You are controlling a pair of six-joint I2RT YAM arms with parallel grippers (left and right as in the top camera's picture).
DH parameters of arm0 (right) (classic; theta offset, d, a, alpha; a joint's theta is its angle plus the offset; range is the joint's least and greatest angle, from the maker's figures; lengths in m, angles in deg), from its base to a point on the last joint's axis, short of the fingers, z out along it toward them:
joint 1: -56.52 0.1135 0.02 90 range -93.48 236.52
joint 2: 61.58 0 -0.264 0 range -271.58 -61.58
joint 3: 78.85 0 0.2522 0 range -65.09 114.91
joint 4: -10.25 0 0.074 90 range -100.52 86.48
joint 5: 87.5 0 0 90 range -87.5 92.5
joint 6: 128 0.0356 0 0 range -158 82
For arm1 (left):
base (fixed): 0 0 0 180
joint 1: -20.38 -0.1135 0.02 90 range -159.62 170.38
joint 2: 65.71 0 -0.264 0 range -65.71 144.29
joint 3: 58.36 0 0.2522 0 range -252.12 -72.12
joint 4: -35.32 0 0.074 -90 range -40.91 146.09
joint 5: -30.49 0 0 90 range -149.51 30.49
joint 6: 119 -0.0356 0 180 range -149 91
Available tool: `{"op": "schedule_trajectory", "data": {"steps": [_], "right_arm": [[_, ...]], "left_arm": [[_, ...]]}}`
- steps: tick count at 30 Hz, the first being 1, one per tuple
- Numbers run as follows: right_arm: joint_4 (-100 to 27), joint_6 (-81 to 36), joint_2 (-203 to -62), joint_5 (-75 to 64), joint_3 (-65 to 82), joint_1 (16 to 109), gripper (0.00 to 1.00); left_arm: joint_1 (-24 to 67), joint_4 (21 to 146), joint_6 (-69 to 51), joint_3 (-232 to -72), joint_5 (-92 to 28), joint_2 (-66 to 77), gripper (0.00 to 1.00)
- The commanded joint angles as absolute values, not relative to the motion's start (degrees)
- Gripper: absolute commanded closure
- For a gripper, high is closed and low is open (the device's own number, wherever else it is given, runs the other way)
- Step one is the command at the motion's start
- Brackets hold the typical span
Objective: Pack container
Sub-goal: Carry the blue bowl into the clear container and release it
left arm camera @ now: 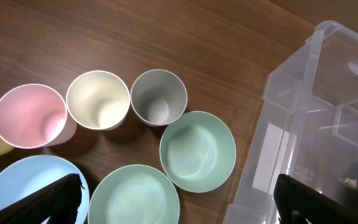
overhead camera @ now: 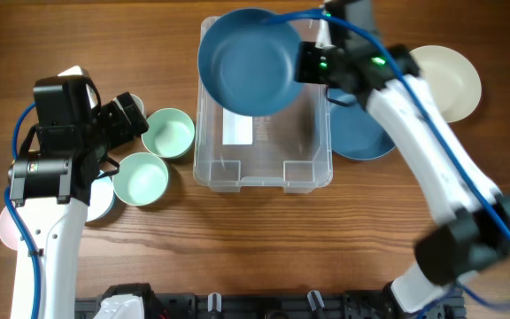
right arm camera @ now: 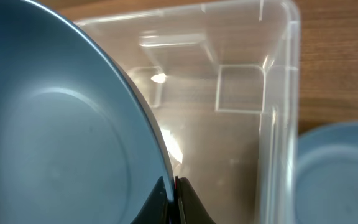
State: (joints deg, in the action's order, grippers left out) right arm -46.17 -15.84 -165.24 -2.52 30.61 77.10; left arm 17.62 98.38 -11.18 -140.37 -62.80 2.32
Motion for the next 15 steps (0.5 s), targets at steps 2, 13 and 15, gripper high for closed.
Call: {"op": "schedule_trajectory", "data": {"steps": [2, 13, 15], "right_arm": [[-40.2, -17.0, -174.2, 0.9, 32.8, 76.9, 0.96], [-29.1, -16.0, -181.2, 5.3, 32.7, 76.7, 0.86], [-28.4, -15.9, -180.6, 5.3, 32.8, 76.5, 0.77]], "left_arm": [[17.2, 98.2, -12.3, -141.2, -62.4, 2.3, 0.00], [17.2, 98.2, -12.3, -141.2, -62.4, 2.3, 0.00], [17.2, 98.2, -12.3, -141.2, -62.4, 2.3, 0.00]]}}
